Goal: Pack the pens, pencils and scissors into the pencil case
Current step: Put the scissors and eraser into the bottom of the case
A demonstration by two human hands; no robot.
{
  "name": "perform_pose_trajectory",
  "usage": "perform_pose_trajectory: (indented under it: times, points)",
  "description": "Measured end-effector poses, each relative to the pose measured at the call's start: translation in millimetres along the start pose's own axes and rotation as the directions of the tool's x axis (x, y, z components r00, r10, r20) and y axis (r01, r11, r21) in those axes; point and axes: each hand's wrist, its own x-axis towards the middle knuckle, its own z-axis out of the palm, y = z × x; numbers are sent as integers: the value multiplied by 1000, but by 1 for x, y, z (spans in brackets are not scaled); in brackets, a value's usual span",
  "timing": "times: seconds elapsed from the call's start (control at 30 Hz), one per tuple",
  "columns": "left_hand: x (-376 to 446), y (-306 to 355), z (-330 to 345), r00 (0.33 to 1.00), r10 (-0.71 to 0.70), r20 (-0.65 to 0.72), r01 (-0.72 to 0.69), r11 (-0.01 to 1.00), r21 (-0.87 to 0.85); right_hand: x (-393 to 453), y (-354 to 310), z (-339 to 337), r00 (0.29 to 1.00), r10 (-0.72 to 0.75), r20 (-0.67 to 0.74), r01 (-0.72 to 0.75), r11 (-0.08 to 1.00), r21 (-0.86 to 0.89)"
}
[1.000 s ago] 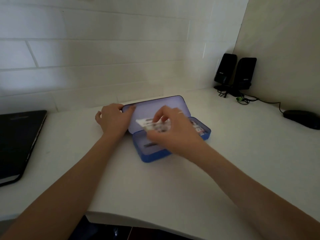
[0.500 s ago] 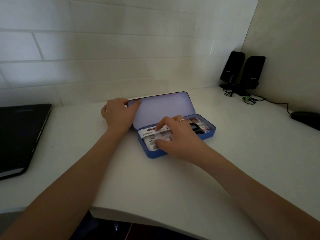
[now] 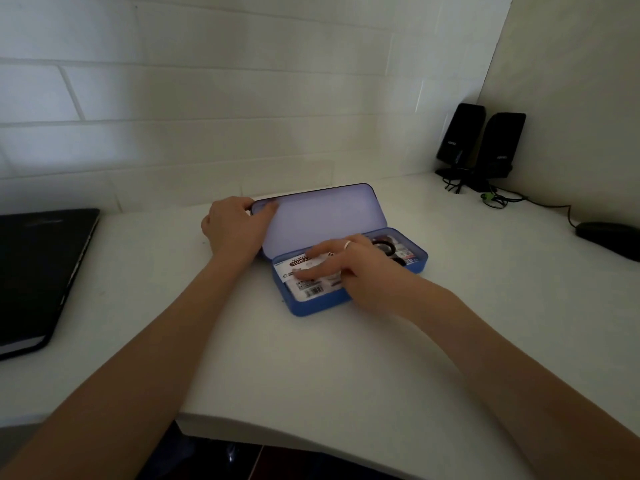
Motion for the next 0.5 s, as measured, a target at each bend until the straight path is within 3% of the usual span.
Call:
perform_pose_trajectory:
  times: [0.27,0.4,0.5]
  points:
    - [0,0,-1,1000,-5,11,5,1000,-2,-2,9,0,997,74,37,-79,986,149]
    - [1,-2,-2,998,-2,55,5,999,-52,-1,26,-6,945,193,-266,-64,902,426]
    - [2,-3,-3,993,-10,122,26,992,-126,-1,56,-13,806,331,-491,-160,920,358]
